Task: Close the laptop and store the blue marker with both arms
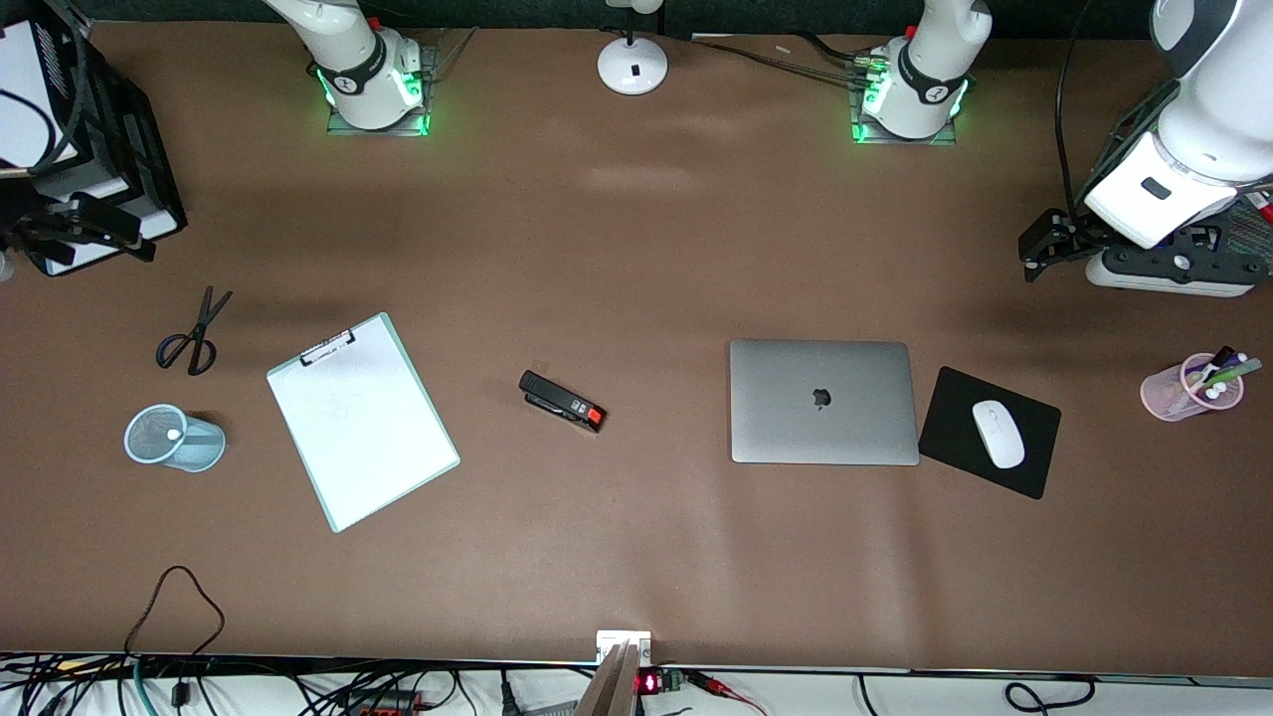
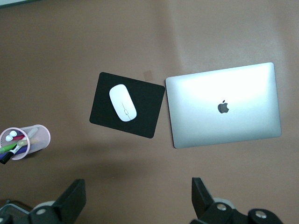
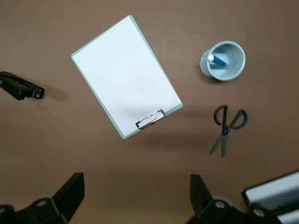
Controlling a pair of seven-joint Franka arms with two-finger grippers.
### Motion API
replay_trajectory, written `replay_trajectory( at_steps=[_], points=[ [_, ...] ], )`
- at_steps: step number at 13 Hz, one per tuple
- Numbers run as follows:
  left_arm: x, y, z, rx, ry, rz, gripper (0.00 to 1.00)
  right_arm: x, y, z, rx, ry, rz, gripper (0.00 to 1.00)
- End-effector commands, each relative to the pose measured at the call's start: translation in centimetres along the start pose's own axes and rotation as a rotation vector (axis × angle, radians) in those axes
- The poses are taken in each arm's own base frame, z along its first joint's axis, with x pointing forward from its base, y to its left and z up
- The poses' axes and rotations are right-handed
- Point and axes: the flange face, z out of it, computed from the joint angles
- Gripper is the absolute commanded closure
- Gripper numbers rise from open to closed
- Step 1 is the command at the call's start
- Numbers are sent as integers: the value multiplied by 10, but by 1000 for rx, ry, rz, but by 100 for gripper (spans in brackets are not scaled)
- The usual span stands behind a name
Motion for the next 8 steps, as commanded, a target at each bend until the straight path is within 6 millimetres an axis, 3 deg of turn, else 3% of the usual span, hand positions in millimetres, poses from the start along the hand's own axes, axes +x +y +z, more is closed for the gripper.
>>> replay_trajectory(
  at_steps=[1,8],
  points=[
    [-3,0,-3,-15,15,15,0,-18,-37,-5,-55,-8,89,0],
    [-1,1,-4,-16,15,18,0,-35,-46,-17,-43,25,30,0]
  ],
)
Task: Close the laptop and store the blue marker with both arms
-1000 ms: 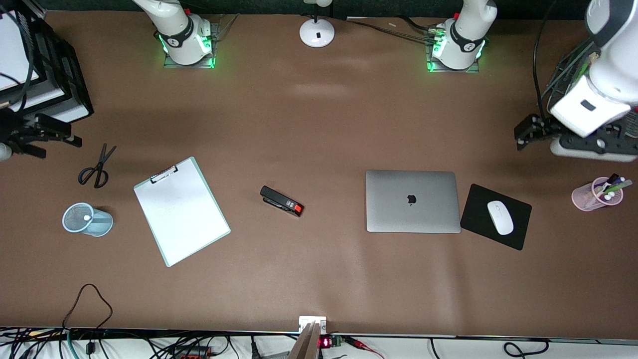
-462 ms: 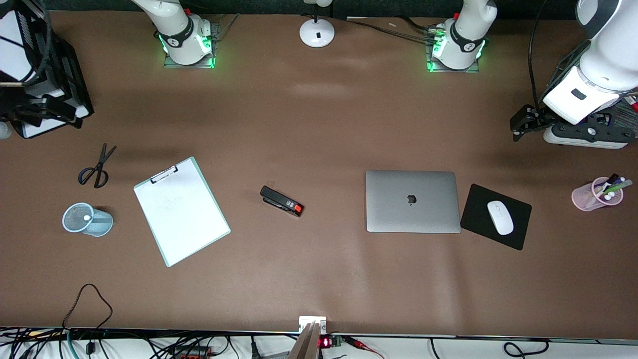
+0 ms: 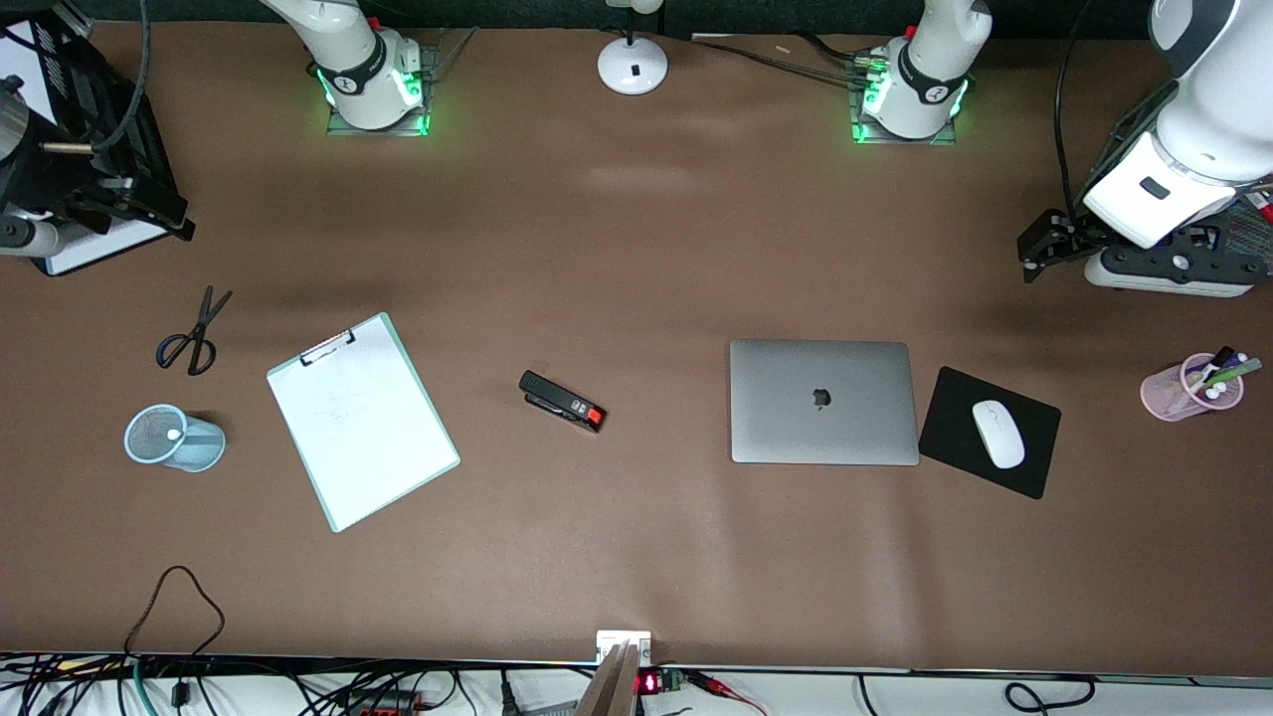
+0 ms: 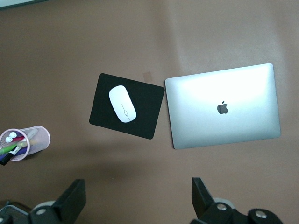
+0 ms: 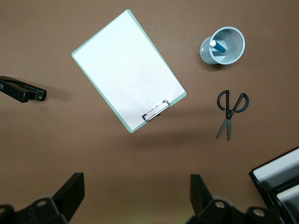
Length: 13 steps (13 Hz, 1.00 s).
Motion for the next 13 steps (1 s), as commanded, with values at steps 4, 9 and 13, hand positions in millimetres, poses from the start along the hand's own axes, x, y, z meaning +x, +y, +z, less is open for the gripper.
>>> replay_trajectory(
  at_steps=[4,9,13],
  points=[
    [-1,2,-4,-15,14,21,0,-4,7,-9,15,23,-16,0],
    [-1,1,-3,-14,11,19,0,-4,7,-7,14,13,-16,0],
    [-1,-1,-2,-15,9,17,0,-4,5,-7,13,11,-19,0]
  ],
)
